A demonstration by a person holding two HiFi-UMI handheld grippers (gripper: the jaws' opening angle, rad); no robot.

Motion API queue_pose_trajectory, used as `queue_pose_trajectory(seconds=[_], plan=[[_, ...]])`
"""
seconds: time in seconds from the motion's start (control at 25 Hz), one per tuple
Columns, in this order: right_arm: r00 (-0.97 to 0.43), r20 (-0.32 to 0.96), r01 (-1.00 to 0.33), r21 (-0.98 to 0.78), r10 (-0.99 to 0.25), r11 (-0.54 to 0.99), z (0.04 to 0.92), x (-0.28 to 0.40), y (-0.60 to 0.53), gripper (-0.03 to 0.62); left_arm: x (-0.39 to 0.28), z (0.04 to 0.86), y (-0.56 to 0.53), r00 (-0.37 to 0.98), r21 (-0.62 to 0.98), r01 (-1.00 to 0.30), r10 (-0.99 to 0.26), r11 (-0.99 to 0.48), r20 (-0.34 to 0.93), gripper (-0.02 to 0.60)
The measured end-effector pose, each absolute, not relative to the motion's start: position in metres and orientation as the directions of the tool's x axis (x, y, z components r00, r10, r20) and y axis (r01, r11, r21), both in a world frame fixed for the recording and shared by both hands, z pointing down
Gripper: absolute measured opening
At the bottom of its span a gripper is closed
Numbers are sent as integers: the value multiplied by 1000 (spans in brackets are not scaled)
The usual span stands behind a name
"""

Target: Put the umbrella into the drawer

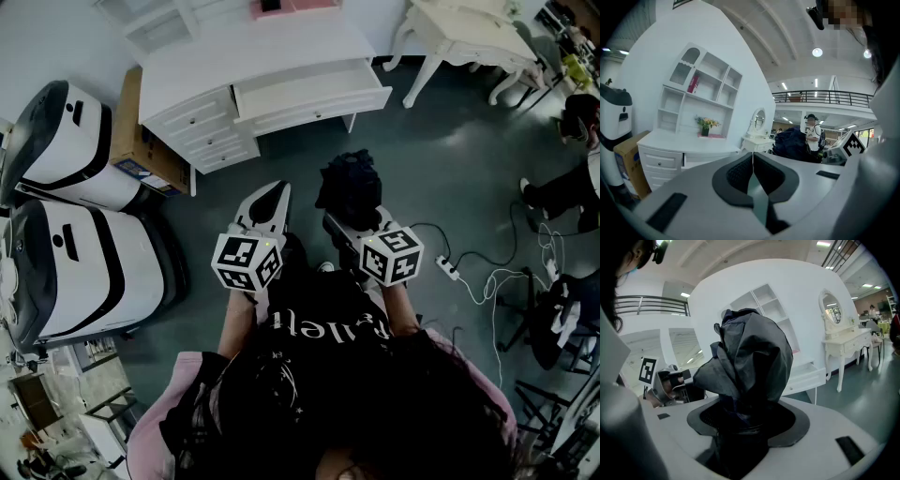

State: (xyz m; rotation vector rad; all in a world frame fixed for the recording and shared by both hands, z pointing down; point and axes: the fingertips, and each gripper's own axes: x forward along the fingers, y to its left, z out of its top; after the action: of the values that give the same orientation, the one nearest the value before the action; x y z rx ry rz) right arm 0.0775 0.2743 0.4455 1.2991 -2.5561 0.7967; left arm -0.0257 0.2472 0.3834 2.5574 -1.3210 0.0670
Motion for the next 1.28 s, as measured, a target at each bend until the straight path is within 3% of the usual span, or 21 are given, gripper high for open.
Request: queue_pose_trajectory(seconds=[0.44, 0.96, 1.28], plan=[[-609, 396, -789, -386, -687, 477, 453, 90, 287, 281, -7, 387, 260, 597, 222, -798, -785, -560, 166, 17], [-653, 408, -753, -441, -638, 488, 466, 61, 274, 281, -51, 395, 261, 521, 216, -850, -827, -481, 210, 17], [-640, 444, -764, -458, -627, 455, 483, 58, 245, 281, -51, 414, 225, 546, 241, -835, -799, -494, 252, 17]])
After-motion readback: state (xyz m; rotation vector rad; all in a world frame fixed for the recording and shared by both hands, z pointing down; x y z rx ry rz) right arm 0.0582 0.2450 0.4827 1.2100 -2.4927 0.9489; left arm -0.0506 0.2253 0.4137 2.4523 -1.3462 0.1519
